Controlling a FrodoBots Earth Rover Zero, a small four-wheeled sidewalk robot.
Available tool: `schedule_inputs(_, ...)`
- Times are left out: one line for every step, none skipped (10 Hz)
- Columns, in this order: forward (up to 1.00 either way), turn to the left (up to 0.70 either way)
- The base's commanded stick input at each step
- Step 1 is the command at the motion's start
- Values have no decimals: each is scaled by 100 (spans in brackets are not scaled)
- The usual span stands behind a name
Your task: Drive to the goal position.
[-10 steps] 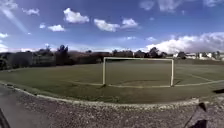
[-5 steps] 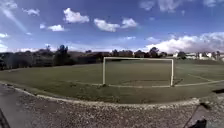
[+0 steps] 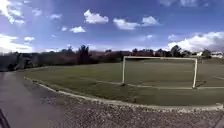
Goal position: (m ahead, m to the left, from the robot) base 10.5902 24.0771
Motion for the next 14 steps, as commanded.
schedule_inputs(0, 70)
schedule_inputs(0, 70)
schedule_inputs(0, 70)
schedule_inputs(0, 70)
schedule_inputs(0, 0)
schedule_inputs(0, 0)
schedule_inputs(0, 0)
schedule_inputs(0, 0)
schedule_inputs(0, 0)
schedule_inputs(0, 0)
schedule_inputs(0, 0)
schedule_inputs(0, 0)
schedule_inputs(0, 0)
schedule_inputs(0, 13)
